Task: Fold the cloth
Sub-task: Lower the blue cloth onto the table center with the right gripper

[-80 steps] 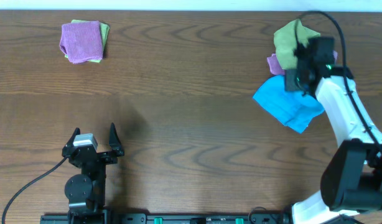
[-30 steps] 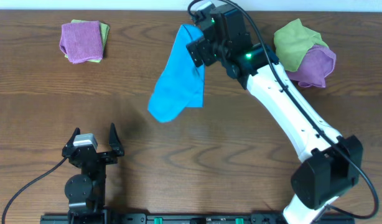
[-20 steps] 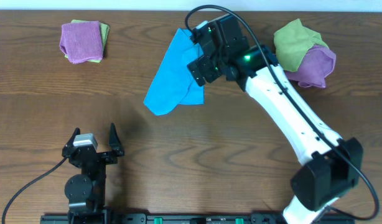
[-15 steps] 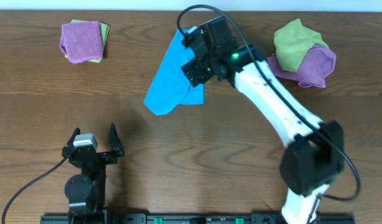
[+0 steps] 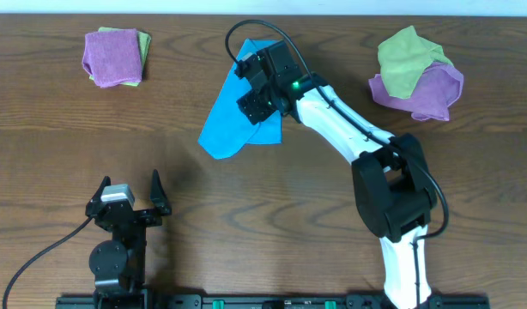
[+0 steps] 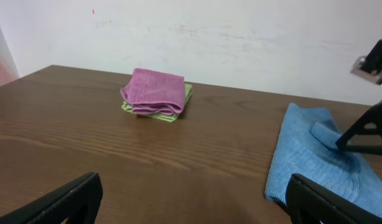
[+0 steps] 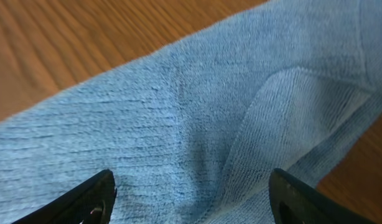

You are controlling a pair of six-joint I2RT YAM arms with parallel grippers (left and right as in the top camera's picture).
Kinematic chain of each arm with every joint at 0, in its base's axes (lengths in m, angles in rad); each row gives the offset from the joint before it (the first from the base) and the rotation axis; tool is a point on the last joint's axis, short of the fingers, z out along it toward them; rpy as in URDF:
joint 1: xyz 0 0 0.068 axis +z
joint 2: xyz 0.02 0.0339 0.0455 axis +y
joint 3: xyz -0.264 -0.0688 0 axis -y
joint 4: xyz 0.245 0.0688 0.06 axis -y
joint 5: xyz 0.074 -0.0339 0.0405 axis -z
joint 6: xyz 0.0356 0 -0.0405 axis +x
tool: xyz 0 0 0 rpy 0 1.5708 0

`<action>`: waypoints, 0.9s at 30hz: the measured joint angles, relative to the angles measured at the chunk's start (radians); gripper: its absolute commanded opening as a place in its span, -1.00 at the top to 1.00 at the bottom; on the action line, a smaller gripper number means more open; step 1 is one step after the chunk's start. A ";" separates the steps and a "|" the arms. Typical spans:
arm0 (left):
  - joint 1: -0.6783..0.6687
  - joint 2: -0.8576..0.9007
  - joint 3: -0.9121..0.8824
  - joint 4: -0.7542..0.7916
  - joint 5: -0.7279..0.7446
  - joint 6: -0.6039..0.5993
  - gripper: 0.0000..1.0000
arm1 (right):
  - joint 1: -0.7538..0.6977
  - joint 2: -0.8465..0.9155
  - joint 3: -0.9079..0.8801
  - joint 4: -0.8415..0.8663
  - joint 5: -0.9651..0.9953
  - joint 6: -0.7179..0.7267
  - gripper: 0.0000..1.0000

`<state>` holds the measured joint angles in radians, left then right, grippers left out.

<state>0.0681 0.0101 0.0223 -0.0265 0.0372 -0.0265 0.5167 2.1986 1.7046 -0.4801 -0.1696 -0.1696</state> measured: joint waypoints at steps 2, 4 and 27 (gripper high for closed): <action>0.000 0.000 0.000 0.000 0.000 0.000 -0.91 | 0.001 0.013 0.000 -0.008 0.039 0.000 -0.58; 0.000 0.000 0.000 0.000 0.000 0.000 -0.91 | 0.001 0.020 0.000 -0.026 0.077 0.000 -0.58; 0.000 0.000 0.000 0.000 0.000 0.000 -0.91 | 0.001 0.075 0.000 -0.047 0.120 0.048 0.50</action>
<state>0.0681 0.0101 0.0223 -0.0265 0.0372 -0.0265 0.5175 2.2734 1.7046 -0.5266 -0.0494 -0.1219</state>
